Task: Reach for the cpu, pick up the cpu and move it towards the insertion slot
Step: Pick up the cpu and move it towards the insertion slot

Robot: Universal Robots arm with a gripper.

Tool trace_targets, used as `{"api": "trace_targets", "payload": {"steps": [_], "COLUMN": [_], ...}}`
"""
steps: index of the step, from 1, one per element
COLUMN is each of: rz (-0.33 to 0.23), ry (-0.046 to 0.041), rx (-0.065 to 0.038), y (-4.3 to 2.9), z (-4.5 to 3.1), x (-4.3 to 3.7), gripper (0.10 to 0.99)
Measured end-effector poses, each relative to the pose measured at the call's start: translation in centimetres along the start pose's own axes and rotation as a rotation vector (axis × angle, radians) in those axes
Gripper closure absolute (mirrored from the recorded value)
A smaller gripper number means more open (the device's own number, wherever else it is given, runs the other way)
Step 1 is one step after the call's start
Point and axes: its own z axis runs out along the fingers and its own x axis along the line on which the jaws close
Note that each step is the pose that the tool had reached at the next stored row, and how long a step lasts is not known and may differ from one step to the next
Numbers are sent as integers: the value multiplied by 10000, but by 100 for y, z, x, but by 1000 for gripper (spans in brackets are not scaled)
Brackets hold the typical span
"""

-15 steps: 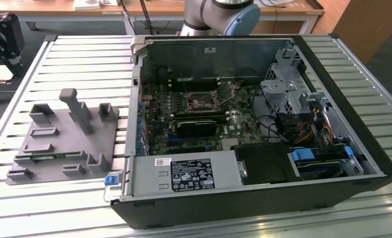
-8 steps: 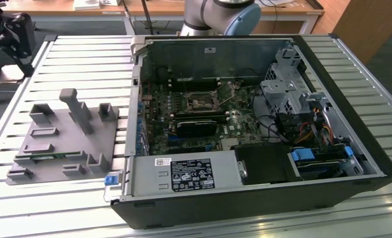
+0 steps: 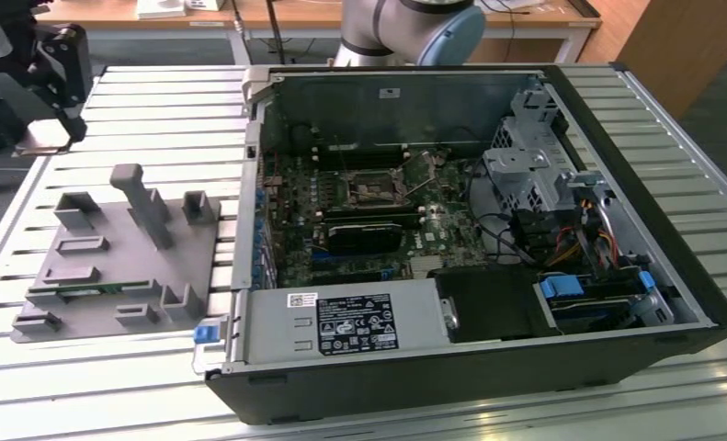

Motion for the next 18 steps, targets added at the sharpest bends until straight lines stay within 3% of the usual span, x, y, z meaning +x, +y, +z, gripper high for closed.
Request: {"api": "trace_targets", "payload": {"steps": [8,18], "rz": [0,-1], "ry": [0,0], "rx": [0,0], "y": [-4,-6], "z": [0,-1], "x": [-191,-375], "gripper": [541,541]}}
